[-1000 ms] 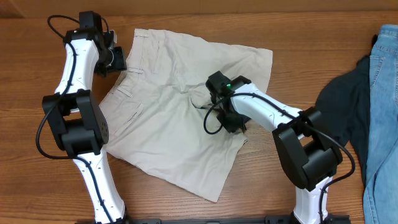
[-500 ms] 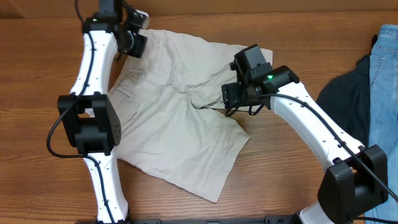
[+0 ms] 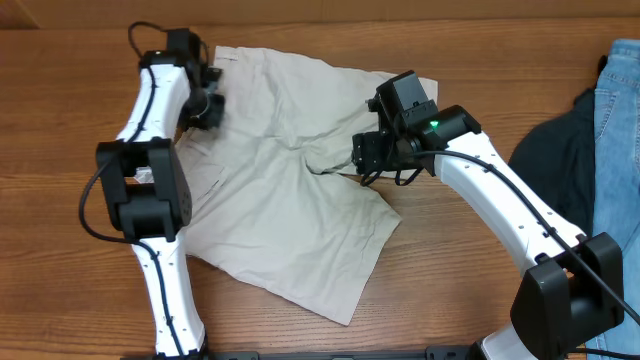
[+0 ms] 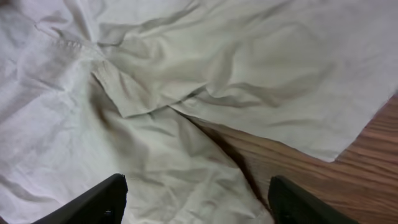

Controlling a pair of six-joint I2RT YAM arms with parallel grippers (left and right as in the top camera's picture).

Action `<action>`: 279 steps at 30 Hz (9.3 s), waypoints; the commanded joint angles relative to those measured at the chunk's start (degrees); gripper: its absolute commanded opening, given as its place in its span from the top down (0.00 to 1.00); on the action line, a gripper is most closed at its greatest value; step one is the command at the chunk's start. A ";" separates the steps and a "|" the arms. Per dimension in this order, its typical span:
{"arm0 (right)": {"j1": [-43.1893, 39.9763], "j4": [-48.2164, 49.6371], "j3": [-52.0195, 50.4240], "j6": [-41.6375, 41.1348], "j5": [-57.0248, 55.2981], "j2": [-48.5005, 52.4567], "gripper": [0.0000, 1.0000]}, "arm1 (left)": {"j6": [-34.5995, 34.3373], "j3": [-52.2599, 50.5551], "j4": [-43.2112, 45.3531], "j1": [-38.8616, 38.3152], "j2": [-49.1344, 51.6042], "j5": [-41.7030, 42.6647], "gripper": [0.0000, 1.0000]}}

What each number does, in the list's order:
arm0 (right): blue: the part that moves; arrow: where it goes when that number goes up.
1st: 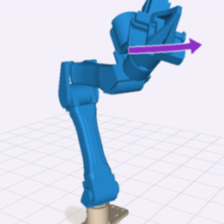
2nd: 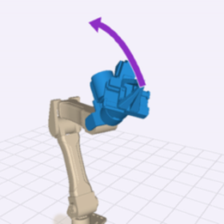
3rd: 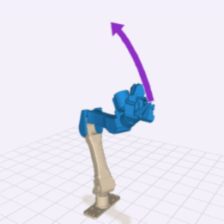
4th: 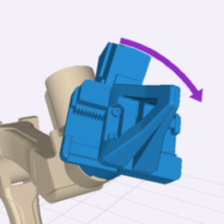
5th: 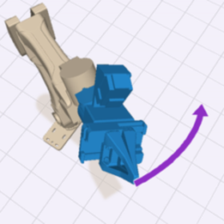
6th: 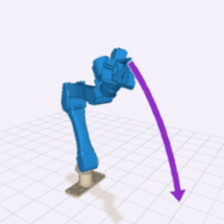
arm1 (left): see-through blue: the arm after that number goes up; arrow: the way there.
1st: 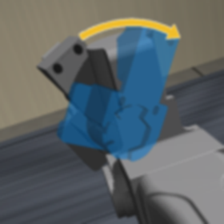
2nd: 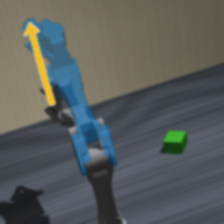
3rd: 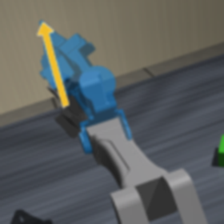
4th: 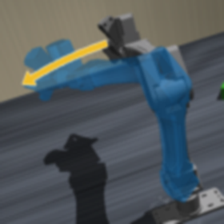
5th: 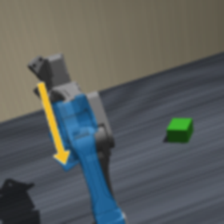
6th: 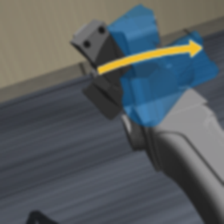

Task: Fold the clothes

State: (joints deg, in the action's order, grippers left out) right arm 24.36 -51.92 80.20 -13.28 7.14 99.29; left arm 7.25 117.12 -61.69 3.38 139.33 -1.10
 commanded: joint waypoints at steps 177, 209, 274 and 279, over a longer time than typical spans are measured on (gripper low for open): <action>-7.91 -12.13 -31.30 4.37 25.55 -12.44 0.00 | -30.97 -74.93 16.94 31.58 -53.72 4.33 0.12; 0.26 6.43 -43.04 -18.05 19.26 -12.44 0.61 | -25.35 -70.44 13.07 31.58 -50.21 11.69 0.91; 0.24 52.61 -13.57 -13.90 -3.06 1.64 0.96 | -21.20 -36.22 -11.45 31.45 -52.26 1.38 0.95; 0.24 58.38 -13.60 -13.92 -2.25 5.25 0.96 | -22.86 -36.22 -11.72 31.47 -48.98 -5.86 0.96</action>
State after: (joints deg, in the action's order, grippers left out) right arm 25.19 4.58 65.54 -27.38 7.14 103.18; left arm -14.81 80.05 -73.65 34.48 88.97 2.68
